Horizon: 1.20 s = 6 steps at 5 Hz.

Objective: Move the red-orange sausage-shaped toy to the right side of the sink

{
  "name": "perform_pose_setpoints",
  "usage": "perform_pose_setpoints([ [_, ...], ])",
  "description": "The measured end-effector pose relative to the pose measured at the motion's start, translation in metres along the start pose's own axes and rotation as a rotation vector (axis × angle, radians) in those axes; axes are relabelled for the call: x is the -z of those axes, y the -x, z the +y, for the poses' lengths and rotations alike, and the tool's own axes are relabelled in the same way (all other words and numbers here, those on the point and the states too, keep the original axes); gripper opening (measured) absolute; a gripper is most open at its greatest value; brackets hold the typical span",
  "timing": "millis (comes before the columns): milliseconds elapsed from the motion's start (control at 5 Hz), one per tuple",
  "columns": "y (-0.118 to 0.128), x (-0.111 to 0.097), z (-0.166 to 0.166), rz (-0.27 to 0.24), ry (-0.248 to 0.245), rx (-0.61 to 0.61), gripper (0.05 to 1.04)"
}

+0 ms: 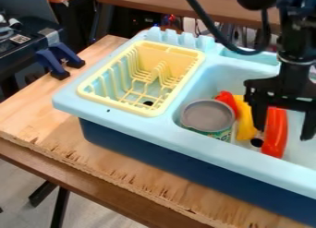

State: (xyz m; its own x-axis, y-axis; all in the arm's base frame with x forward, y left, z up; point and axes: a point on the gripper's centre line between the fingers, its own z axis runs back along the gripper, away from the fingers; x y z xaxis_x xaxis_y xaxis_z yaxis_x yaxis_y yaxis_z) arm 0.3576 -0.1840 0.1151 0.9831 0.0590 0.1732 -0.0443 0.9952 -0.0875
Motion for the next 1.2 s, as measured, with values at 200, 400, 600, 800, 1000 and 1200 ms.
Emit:
perform_pose_setpoints([
  [200,-0.001,0.002,0.006,0.007,-0.01,-0.011,0.998],
  [400,0.002,0.012,0.011,0.014,0.002,-0.032,0.969],
  [600,0.0,0.015,0.009,0.005,0.047,-0.036,0.805],
  [800,0.001,0.019,0.006,0.02,0.06,-0.013,0.553],
  [1000,-0.001,0.018,0.002,0.023,0.067,0.011,0.541],
  [1200,-0.001,0.012,-0.006,0.014,0.072,0.036,0.542],
])
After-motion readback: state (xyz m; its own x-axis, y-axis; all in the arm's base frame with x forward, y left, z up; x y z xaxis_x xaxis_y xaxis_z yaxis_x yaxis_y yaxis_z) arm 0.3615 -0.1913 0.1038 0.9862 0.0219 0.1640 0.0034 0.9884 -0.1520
